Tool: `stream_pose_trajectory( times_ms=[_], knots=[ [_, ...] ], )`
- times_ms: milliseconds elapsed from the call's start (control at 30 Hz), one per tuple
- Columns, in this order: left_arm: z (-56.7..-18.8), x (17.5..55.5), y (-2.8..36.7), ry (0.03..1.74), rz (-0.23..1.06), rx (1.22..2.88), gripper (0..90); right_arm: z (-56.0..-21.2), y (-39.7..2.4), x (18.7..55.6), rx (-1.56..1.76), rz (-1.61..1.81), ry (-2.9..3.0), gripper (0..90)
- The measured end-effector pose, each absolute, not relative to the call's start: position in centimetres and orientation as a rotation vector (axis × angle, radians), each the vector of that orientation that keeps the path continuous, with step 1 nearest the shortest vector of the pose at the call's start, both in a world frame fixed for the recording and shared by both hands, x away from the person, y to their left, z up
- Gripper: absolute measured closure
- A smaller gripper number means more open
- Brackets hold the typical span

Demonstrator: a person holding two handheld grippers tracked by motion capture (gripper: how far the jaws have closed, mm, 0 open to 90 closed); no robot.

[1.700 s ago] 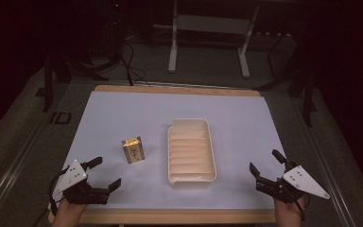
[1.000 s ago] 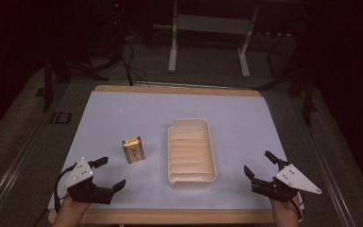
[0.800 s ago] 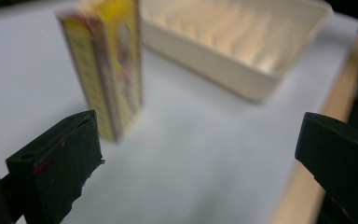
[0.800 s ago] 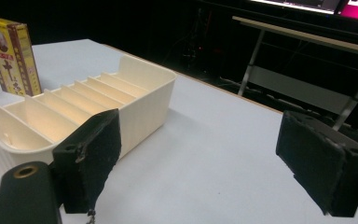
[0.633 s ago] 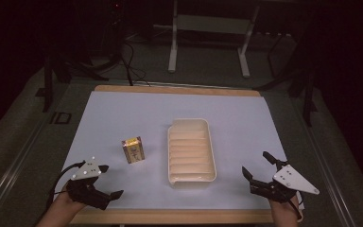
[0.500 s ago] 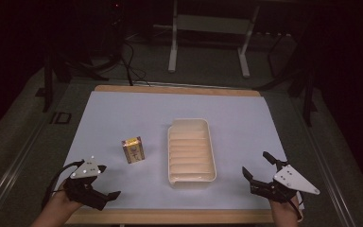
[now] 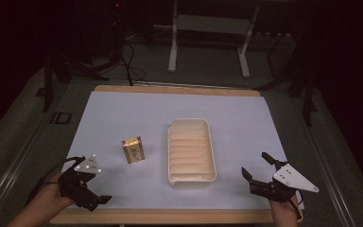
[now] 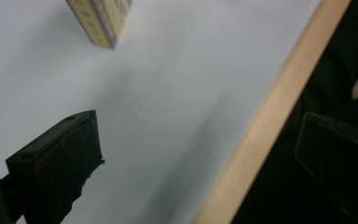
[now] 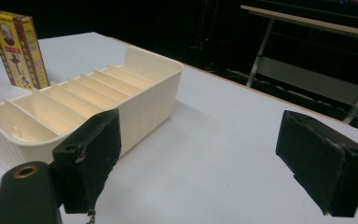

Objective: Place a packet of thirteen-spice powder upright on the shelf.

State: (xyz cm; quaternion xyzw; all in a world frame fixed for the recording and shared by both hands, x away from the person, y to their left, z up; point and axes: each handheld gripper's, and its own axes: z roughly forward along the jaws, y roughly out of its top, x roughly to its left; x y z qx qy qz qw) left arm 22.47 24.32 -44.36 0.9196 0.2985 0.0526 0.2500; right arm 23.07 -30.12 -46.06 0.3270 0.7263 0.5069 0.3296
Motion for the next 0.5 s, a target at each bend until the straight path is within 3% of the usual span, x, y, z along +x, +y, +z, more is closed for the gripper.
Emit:
stream_pose_trajectory(
  times_ms=[367,500],
  knots=[
    [-44.32,22.65,23.78,0.712,0.15,2.684,0.5,-46.06,-30.01,23.19,0.853,1.331,1.91,14.1],
    [-43.86,23.19,23.89,0.788,0.075,2.674,0.5,-46.1,-30.04,23.22,0.853,1.335,1.916,14.1]
  ],
)
